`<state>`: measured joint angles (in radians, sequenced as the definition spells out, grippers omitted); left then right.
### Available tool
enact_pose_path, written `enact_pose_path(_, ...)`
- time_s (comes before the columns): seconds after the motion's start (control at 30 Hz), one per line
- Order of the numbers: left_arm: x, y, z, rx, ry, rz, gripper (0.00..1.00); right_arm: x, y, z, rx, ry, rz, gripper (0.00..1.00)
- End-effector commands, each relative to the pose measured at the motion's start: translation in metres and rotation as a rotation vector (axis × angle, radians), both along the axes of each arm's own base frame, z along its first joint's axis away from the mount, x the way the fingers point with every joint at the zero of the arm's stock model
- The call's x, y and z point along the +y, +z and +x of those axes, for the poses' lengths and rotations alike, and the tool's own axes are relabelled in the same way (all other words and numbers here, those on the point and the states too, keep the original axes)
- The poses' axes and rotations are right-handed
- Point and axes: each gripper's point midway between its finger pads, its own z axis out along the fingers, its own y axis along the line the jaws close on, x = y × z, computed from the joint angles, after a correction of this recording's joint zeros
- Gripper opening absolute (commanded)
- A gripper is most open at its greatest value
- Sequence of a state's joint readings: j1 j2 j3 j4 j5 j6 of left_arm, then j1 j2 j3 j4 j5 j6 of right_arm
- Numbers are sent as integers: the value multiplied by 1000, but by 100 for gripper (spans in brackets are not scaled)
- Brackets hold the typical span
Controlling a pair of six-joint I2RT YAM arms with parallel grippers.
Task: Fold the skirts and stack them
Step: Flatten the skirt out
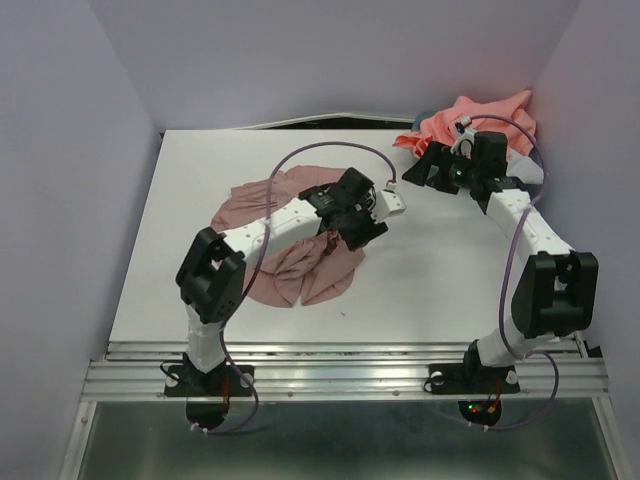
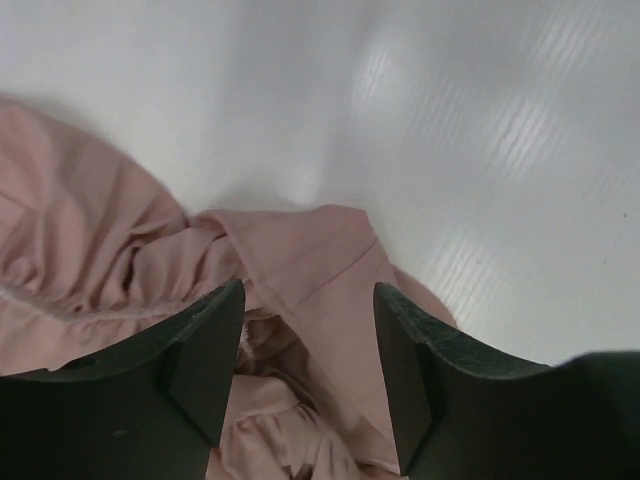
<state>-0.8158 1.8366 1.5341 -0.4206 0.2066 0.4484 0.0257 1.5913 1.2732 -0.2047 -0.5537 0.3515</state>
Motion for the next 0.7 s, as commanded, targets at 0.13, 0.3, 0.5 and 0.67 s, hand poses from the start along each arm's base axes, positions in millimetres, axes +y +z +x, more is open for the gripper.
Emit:
enact_pose_path(0.13, -18, -12, 15, 138, 149, 3, 60, -22, 8, -13, -53, -48, -84, 94)
enact_pose_path(0.3, -17, -22, 31, 109, 213, 39, 57, -30, 6, -11, -45, -69, -83, 94)
enact_pose_path(0.5, -17, -36, 37, 148, 247, 58, 54, -31, 3, -9, -40, -68, -88, 94)
enact_pose_path(0.67, -14, -47, 44, 168, 286, 76, 54, -34, 0, -11, -37, -71, -91, 94)
